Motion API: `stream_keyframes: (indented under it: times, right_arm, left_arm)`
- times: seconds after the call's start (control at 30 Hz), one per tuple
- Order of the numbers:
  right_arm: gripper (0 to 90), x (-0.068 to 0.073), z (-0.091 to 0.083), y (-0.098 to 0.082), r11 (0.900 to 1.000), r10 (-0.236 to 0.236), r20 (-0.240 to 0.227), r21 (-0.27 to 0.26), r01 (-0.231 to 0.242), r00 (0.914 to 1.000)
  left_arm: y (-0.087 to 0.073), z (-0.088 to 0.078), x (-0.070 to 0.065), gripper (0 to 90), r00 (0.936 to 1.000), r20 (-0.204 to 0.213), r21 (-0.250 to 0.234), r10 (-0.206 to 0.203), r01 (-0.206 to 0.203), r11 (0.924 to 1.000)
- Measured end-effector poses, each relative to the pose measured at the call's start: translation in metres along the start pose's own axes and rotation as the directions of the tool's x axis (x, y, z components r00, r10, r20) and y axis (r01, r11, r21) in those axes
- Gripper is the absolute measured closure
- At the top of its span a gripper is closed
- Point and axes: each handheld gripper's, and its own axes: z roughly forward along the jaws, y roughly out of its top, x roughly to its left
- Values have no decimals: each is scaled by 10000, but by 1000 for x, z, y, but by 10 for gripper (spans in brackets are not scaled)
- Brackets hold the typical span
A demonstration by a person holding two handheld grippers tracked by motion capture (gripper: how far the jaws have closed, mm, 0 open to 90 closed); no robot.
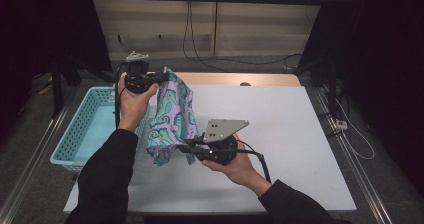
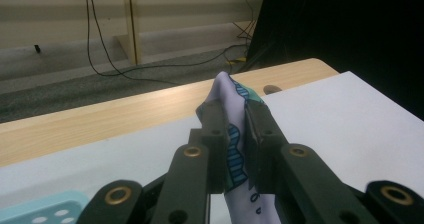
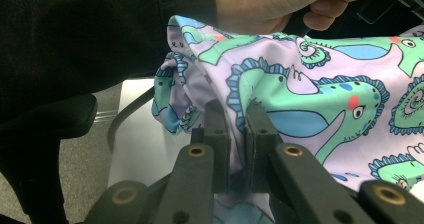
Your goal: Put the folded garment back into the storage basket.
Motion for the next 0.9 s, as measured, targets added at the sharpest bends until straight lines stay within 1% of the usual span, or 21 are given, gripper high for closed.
stream_keyframes:
  times: [0.23, 0.27, 0.3, 0.37, 0.5, 0.53, 0.6, 0.7, 0.8, 0.83, 0.87, 0.9]
  right_arm:
    - [833, 1, 14, 6, 9999, -58, -174, -125, 56, 9998]
    - [833, 1, 16, 7, 9998, -103, -146, -182, 100, 9998]
    - [833, 2, 18, 8, 9996, -49, -145, -282, 45, 9999]
    - [833, 3, 20, 9, 9991, -26, -226, -419, 16, 9997]
    - [833, 1, 30, 11, 9994, -91, -345, -347, 79, 9994]
    - [833, 0, 32, 12, 9994, -125, -385, -330, 113, 9992]
    - [833, 0, 35, 14, 9994, -148, -435, -319, 134, 9989]
    - [833, -2, 41, 15, 9994, -67, -544, -353, 48, 9985]
    - [833, -2, 47, 18, 9993, -92, -646, -357, 69, 9979]
    - [833, -3, 50, 19, 9994, -74, -715, -336, 50, 9974]
    - [833, -3, 52, 20, 9994, 8, -775, -358, -36, 9970]
    - [833, -3, 54, 21, 9994, -8, -817, -358, -21, 9967]
  left_arm:
    - [-1, -8, 13, 807, 9999, -168, 3, -42, 42, 10000]
    - [-1, -9, 14, 808, 9998, -163, -23, -76, 76, 10000]
    - [-1, -9, 16, 807, 9999, -116, -30, -96, 96, 9999]
    - [-1, -9, 20, 808, 9997, -228, 120, -18, 21, 9999]
    - [-2, -11, 25, 807, 9995, -295, 57, -125, 127, 9999]
    - [-2, -12, 27, 807, 9995, -302, 57, -93, 95, 9999]
    - [-3, -14, 32, 808, 9992, -343, 17, -189, 189, 9998]
    - [-3, -18, 38, 808, 9988, -444, 13, -218, 218, 9998]
    - [-3, -21, 43, 808, 9984, -490, -35, -267, 266, 9996]
    - [-3, -23, 45, 807, 9985, -499, -12, -227, 227, 9997]
    - [-4, -23, 46, 808, 9984, -479, -38, -292, 290, 9996]
    - [-5, -24, 49, 808, 9982, -495, -29, -342, 341, 9994]
